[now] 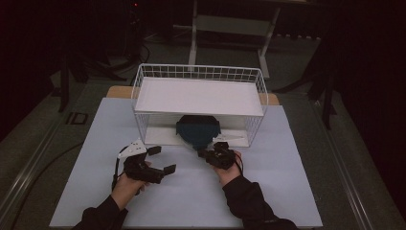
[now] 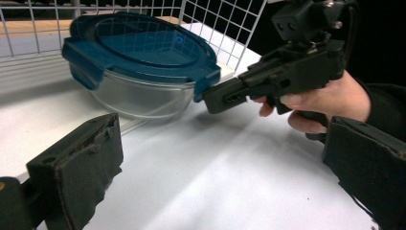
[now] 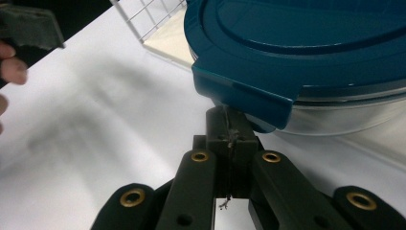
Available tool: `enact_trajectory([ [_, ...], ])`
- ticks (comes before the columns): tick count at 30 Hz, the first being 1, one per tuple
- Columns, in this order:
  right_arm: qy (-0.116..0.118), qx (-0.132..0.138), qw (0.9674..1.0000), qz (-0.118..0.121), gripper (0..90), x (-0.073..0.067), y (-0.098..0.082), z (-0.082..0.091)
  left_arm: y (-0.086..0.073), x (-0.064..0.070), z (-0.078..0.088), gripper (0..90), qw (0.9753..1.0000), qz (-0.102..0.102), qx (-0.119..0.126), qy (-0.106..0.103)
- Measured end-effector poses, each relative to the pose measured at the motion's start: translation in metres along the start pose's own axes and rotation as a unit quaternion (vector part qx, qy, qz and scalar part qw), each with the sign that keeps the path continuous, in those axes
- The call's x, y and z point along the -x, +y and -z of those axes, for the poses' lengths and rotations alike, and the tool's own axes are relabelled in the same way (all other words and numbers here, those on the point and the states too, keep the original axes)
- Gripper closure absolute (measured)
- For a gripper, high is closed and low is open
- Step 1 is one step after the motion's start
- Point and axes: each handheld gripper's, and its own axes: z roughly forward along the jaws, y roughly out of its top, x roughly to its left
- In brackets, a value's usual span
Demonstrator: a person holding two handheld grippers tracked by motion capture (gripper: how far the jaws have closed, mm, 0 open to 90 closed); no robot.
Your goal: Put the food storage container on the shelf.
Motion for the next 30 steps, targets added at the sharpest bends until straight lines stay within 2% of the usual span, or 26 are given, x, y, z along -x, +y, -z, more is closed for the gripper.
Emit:
enact_trajectory([
  [20,-0.019,0.014,0.9997,-0.003,90.0,0.011,0.017,-0.020,-0.001,-0.001,0.000,0.5,1.0000,-0.002,0.002,-0.004],
  [30,-0.014,0.015,0.9997,-0.014,89.9,0.015,0.020,-0.022,-0.002,0.000,0.000,0.5,1.0000,-0.003,0.002,-0.004],
])
